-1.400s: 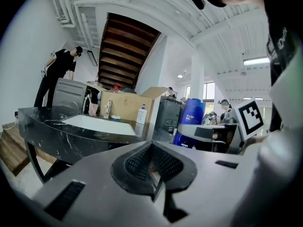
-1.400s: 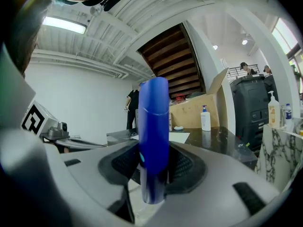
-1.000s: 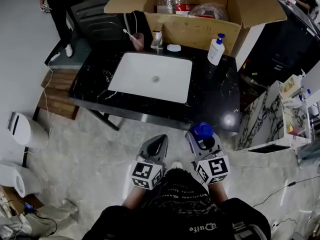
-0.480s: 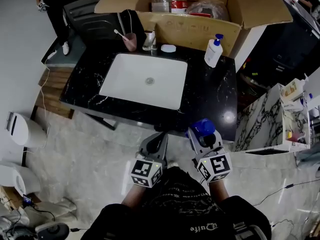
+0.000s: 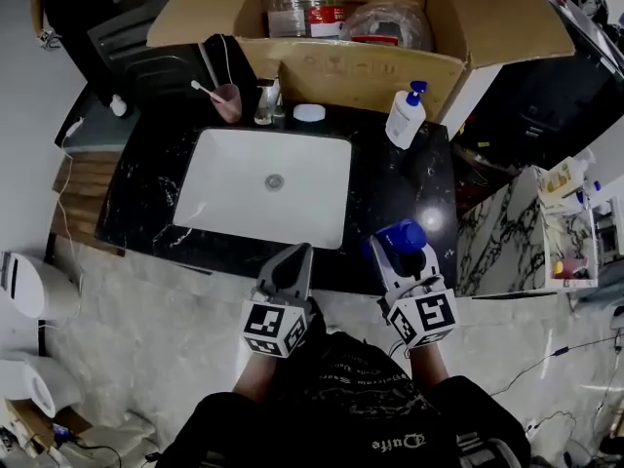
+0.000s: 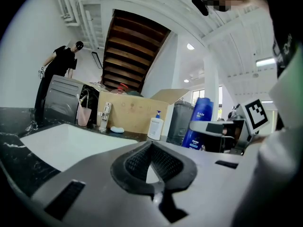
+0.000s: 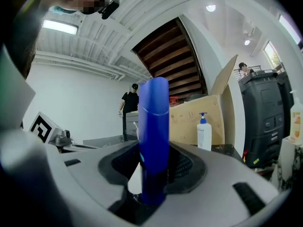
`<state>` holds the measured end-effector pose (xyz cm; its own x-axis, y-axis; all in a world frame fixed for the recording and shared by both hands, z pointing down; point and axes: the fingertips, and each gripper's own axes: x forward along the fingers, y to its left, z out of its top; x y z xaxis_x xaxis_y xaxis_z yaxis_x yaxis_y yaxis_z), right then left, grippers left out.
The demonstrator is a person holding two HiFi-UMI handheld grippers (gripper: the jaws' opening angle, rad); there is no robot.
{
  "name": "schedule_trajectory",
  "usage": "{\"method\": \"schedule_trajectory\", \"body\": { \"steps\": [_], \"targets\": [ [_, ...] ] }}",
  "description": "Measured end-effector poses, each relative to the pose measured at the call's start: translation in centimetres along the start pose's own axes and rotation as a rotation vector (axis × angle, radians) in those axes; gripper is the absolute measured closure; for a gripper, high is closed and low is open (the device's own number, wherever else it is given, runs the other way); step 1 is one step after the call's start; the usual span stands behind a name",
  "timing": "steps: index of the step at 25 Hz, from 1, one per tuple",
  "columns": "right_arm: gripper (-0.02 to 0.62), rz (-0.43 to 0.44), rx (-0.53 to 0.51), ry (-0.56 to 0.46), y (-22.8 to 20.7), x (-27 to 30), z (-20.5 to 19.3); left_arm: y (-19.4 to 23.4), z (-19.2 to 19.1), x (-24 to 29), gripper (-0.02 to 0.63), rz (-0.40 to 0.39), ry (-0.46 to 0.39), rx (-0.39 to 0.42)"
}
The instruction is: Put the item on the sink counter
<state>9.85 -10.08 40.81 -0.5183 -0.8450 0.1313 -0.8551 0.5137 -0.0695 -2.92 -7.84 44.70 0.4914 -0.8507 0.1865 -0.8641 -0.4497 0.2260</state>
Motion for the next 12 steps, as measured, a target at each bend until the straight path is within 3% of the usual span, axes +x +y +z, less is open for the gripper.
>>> {"method": "schedule_trajectory", "body": {
  "steps": [12],
  "targets": [
    [0.437, -0.083, 0.007, 0.023, -2.2, 9.2, 1.2, 7.3, 2.9, 6.8, 0.601, -0.07, 0.024, 0.009]
  ]
}}
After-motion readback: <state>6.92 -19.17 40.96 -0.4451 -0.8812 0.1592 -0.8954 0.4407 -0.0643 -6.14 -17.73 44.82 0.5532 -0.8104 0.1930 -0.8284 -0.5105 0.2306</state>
